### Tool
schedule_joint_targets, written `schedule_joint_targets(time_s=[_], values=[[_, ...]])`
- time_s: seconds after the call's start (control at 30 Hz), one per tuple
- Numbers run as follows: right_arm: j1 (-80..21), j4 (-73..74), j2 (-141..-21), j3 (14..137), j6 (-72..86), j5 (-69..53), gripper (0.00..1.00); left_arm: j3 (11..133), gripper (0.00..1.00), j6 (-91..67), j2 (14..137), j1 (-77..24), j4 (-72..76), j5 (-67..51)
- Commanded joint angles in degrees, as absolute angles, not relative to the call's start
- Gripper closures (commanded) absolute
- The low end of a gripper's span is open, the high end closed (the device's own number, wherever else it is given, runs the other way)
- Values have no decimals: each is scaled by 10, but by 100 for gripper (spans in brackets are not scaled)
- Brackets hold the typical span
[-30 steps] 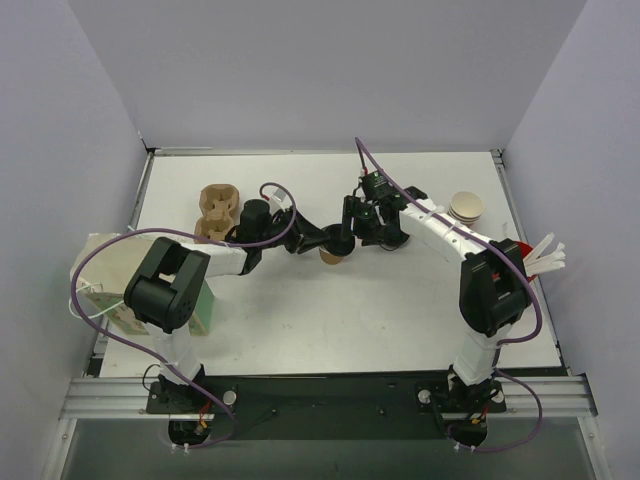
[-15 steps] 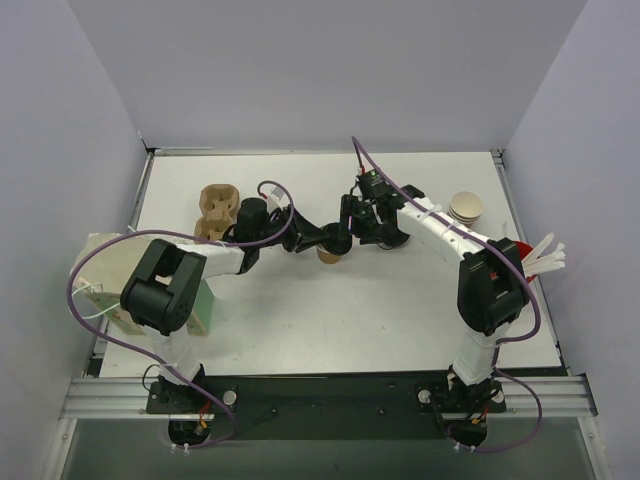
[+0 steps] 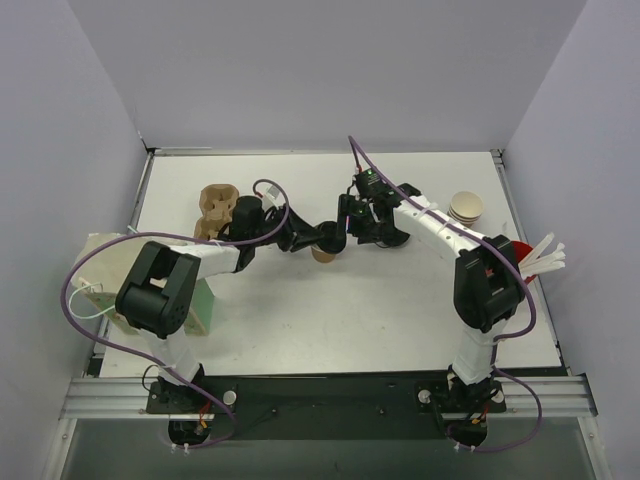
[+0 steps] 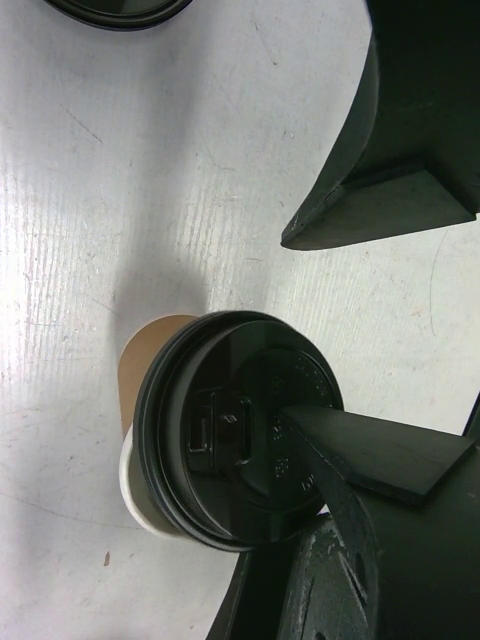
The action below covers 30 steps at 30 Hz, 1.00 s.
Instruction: Pack the takeout coffee
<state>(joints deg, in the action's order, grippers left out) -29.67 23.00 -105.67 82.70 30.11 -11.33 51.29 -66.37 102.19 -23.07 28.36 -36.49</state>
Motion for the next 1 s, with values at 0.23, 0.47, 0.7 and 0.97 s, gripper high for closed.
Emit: schedule_joint_targets(time_s=[0.23, 0.47, 0.7, 0.97], values=[[-303, 258, -1067, 846, 300, -105, 42, 530, 60, -623, 984, -215, 259, -384], [-309, 259, -1072, 864, 302, -108, 41, 526, 60, -617, 984, -211, 251, -378], [-316, 252, -1085, 878, 308, -118, 41, 526, 60, -603, 983, -210, 234, -369], [-316, 250, -1092, 882, 311, -120, 41, 539, 59, -574, 972, -207, 193, -364]])
